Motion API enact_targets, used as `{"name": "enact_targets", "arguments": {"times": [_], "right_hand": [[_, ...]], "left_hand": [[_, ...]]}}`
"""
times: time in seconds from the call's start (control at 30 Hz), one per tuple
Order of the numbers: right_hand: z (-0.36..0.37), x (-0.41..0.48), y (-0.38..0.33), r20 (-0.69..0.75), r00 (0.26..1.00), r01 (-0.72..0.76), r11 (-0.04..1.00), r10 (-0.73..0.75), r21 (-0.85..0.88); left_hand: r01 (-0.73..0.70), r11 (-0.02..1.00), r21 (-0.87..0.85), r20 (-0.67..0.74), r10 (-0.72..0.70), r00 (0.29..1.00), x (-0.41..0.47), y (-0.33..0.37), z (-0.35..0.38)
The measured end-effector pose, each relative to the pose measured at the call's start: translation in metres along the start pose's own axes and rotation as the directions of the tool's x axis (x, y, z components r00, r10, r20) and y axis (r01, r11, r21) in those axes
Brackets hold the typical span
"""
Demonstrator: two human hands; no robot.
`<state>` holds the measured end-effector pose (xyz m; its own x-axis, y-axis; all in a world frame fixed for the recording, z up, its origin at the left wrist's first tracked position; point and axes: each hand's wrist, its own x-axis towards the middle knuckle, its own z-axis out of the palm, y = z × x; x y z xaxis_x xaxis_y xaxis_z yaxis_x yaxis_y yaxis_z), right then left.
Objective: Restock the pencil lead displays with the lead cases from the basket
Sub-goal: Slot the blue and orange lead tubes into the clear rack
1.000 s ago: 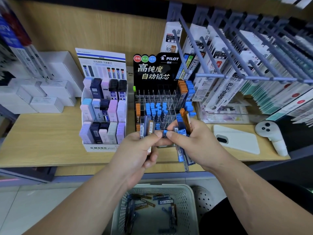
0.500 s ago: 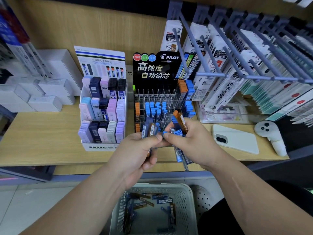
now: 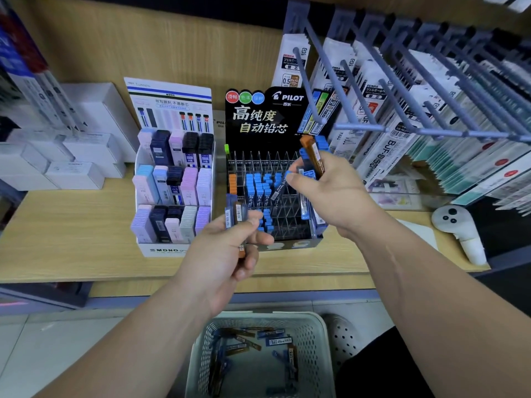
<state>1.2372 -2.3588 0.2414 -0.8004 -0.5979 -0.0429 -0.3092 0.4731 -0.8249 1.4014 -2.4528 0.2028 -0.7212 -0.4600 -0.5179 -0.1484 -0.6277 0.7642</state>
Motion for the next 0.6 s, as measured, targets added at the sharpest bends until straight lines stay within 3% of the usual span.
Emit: {"name": "enact_targets", "arguments": {"times": [0.27, 0.6], "right_hand": [[-0.008, 0.006, -0.007, 0.059, 0.997, 0.057, 0.989, -0.050, -0.139], [-0.013, -0.005, -0.006, 0.027, 0.999, 0.045, 0.998, -0.044, -0.053]], "left_hand": [[-0.005, 1.000, -0.006, 0.015, 0.005, 1.000, 0.000, -0.001, -0.001], [-0.039, 0.999, -0.025, -0.035, 0.038, 0.999, 0.004, -0.003, -0.003]]}}
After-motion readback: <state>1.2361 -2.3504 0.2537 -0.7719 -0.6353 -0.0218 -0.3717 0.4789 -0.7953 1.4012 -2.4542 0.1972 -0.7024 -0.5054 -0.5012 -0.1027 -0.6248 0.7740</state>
